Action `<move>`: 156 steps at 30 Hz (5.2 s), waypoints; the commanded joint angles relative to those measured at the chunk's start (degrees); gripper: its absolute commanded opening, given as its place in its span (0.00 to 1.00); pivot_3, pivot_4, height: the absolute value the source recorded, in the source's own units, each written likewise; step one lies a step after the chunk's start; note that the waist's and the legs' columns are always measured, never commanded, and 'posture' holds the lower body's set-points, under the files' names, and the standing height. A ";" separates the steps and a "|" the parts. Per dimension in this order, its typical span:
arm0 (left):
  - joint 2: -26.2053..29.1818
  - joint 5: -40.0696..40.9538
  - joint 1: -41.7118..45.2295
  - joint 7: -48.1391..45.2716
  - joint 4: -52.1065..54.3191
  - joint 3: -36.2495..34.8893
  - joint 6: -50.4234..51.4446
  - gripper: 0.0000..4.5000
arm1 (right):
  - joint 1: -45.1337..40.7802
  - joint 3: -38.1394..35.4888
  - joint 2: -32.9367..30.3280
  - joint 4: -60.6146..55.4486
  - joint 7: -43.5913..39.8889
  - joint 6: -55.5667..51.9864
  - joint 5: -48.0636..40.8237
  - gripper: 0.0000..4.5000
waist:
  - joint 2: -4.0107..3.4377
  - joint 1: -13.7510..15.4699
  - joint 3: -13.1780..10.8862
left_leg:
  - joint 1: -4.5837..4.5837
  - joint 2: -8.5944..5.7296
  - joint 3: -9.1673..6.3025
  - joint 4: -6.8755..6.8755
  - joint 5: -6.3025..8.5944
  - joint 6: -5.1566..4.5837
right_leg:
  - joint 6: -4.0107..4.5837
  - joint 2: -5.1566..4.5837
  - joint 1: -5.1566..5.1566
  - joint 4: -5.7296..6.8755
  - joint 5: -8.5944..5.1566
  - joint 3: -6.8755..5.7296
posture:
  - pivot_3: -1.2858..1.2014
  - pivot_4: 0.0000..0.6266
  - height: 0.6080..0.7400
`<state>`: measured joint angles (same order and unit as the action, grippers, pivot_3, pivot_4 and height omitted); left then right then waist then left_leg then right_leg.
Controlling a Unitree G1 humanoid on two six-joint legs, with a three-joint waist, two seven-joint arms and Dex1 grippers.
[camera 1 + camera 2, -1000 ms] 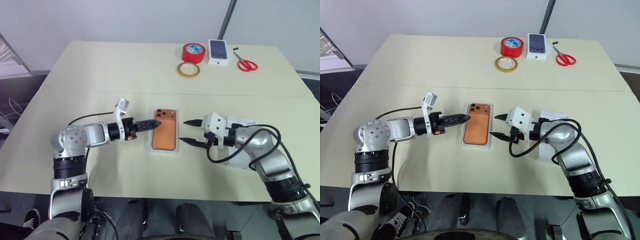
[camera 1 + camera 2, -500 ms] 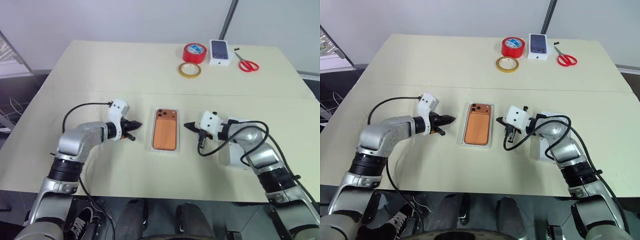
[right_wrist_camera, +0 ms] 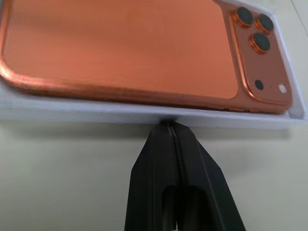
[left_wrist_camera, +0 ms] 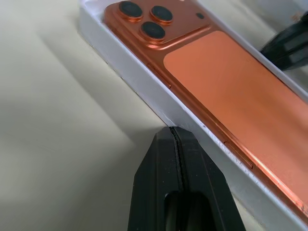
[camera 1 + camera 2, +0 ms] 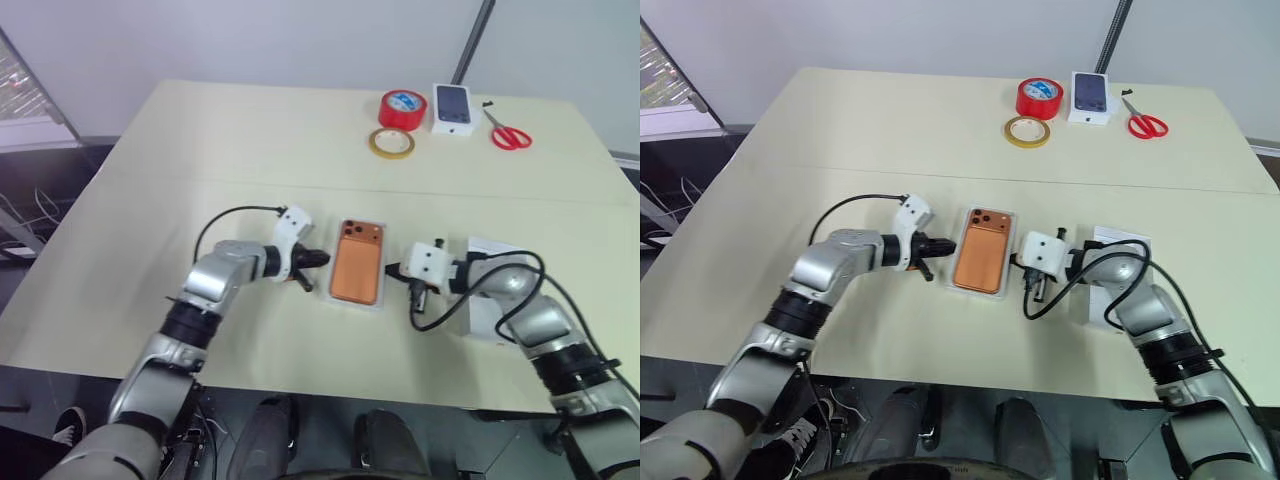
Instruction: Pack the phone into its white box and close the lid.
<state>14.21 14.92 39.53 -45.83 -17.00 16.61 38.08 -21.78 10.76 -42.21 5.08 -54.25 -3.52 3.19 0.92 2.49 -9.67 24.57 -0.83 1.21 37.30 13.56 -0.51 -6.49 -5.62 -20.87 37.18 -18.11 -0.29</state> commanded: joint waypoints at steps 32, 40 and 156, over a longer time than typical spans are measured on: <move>-0.25 -0.97 -1.69 -8.43 3.53 -4.72 -8.31 0.12 | 16.42 -21.17 -14.09 -2.18 -5.04 -2.75 -13.33 0.06 | -0.05 -0.53 -0.04 | -0.03 -0.01 0.01 0.01 0.10 -0.17 | -0.04 0.01 0.02 -0.03 0.00 0.04 | 0.52 0.24 0.91; 9.41 1.45 -6.56 -15.93 9.45 -8.90 -17.49 0.98 | 16.90 -28.42 -11.74 -9.90 2.41 -12.78 -17.88 0.89 | -0.09 -1.63 -0.05 | -0.04 0.13 0.01 -0.17 0.02 -0.02 | -0.04 0.06 -0.05 -0.04 0.00 0.02 | 0.52 0.24 0.91; -16.00 -1.26 -6.23 -6.51 -5.51 -2.39 -35.96 0.00 | 10.54 -30.02 -4.75 -14.34 43.38 -45.90 -72.60 0.51 | -0.31 -1.98 -0.01 | 0.40 0.39 0.11 0.00 0.05 -0.17 | -0.05 0.56 -0.56 0.18 0.01 0.08 | 0.52 0.24 0.91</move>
<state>-1.76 13.39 32.40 -51.88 -23.59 14.49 3.08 -9.81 -19.41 -45.98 -7.44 -7.97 -52.77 -74.52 0.60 0.52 -9.68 24.97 -0.43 1.32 37.29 13.61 -0.68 -6.54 -5.05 -21.44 37.37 -18.10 -0.22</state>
